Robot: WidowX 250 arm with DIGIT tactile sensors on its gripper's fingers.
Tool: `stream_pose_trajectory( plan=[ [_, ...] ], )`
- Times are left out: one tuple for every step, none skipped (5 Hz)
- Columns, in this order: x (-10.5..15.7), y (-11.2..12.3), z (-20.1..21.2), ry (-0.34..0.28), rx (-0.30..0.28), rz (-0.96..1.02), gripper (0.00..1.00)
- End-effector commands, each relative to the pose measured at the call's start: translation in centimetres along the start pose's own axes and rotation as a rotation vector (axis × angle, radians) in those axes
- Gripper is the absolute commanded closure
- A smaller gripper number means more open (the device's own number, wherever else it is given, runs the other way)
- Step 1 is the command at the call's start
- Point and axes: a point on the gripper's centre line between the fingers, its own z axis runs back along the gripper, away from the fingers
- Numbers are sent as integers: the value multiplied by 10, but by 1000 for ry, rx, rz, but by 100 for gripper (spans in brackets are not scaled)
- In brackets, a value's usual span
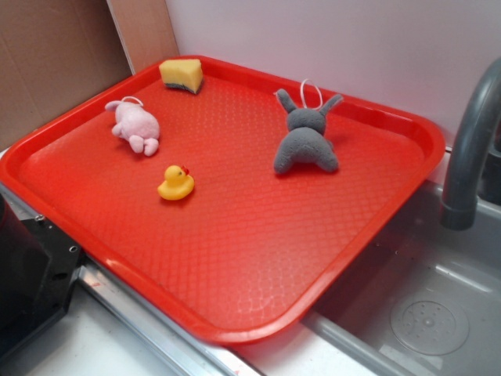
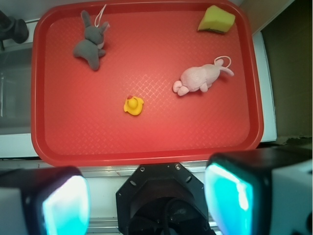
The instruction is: Grab the gray animal.
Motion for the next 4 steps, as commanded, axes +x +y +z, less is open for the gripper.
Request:
stream_pose_trajectory(
  plan=[
    [0,0,0,0,0,0,0],
    [27,-21,-42,88,41,72,0],
    [62,-57,-64,27,48,236,0],
    [87,-67,-83,8,-30,404,0]
  ],
)
